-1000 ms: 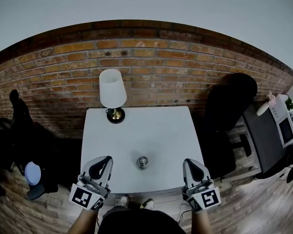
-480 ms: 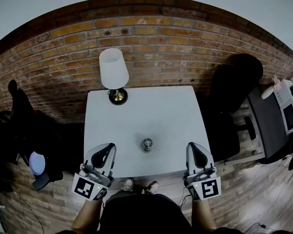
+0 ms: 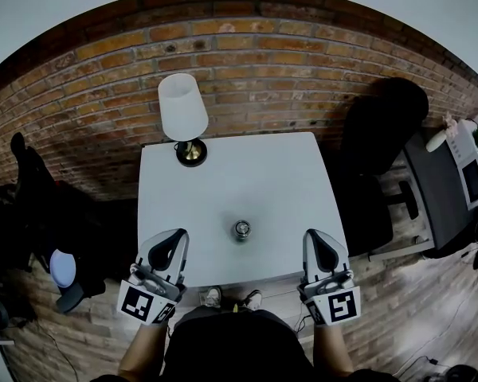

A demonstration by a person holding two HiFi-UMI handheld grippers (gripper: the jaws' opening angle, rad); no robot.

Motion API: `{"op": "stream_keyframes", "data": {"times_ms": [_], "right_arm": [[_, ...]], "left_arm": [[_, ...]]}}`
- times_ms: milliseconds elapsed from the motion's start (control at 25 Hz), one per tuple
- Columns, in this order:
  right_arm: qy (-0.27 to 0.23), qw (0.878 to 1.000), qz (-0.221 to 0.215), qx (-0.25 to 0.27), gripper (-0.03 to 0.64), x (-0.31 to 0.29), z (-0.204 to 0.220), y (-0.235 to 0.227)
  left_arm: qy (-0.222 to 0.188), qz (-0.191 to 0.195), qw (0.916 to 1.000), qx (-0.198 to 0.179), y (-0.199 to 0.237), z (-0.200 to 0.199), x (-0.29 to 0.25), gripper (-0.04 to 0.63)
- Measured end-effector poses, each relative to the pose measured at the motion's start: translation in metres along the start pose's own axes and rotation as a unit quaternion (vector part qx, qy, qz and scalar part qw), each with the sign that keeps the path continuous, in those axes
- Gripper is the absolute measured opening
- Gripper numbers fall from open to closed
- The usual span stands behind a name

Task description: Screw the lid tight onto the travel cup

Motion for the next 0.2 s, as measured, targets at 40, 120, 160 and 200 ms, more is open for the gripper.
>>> {"op": "stream_keyframes", "data": {"times_ms": [40, 120, 160, 200], "right_arm": [[-0.004, 1.000, 0.000, 0.000, 0.012, 0.0000, -0.0010, 0.0002], [-0.009, 1.000, 0.001, -0.002, 0.014, 0.0002, -0.0018, -0.0002], [-0.008, 1.000, 0.003, -0.002, 0.012, 0.0007, -0.0014, -0.0005], [-0.006, 1.000, 0.004, -0.001, 0.012, 0.0013, -0.0007, -0.0008]], "left_arm": [[0.001, 0.001, 1.0000, 0.000, -0.0004, 0.0001, -0.0006, 0.025], [0.002, 0.003, 1.0000, 0.001, -0.0015, 0.0002, -0.0019, 0.025], [0.001, 0.004, 1.0000, 0.003, -0.0022, 0.0001, -0.0027, 0.025], [0.000, 0.005, 1.0000, 0.004, -0.0029, -0.0001, -0.0036, 0.025]]}}
Point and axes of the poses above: the fingertips, and each gripper's own axes: x backward along the fingers, y to its left, z out of its underside, the point moved 4 cm from there along x, backward along the fingers, and after that the axes turned 5 degrees about -y, right-handed, at the moved point
